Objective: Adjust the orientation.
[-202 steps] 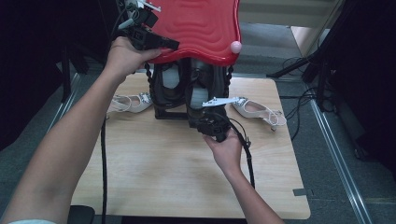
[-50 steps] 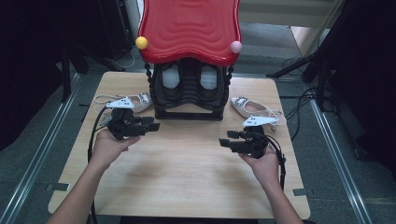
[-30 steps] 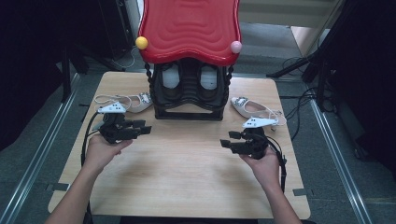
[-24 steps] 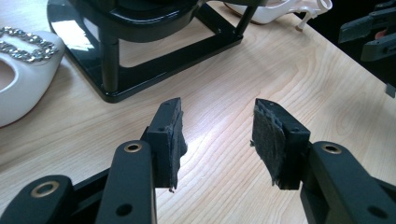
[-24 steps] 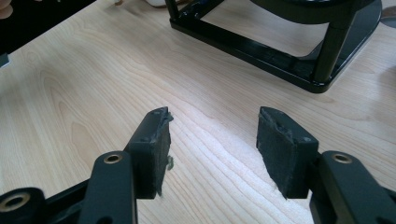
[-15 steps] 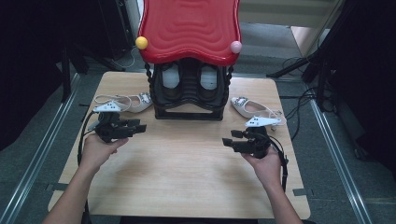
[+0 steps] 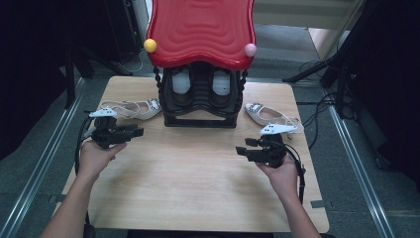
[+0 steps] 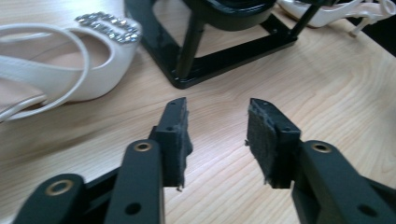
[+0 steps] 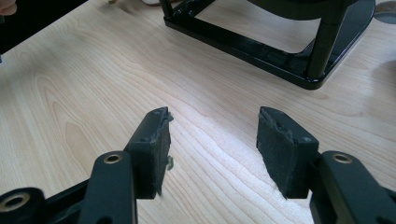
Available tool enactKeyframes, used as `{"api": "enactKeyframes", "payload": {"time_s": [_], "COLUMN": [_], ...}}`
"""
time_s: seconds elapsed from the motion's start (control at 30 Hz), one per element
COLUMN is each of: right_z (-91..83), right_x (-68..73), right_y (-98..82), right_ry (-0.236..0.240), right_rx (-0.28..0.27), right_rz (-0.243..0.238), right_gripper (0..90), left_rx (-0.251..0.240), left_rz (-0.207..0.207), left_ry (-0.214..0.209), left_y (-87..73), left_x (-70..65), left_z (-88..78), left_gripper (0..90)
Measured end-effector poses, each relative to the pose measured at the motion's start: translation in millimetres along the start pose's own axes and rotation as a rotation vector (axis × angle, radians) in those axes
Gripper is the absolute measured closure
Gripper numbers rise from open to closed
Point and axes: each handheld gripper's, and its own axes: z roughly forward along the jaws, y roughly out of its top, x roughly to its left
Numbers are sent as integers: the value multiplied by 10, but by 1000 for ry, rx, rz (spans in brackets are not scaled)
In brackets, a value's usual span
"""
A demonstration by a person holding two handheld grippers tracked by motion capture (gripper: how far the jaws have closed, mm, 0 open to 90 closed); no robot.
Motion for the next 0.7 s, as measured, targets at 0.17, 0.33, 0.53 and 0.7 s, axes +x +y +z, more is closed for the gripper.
{"api": "enactKeyframes", "payload": {"time_s": [0.17, 0.33, 0.53, 0.7], "right_z": [11, 12, 1, 5], "right_x": [4, 8, 6, 6], "right_y": [-2, -6, -18, -21], "right_ry": [1, -4, -8, -16], "right_rx": [7, 10, 9, 12], "right_rz": [1, 5, 8, 6], "right_gripper": [453, 453, 453, 454], "left_rx": [13, -13, -13, 4], "left_rz": [6, -23, -60, -69], "left_ry": [33, 65, 62, 75], "left_y": [26, 7, 0, -16], "left_x": [123, 292, 489, 608], "left_z": [41, 82, 70, 57], "left_gripper": [691, 869, 900, 900]}}
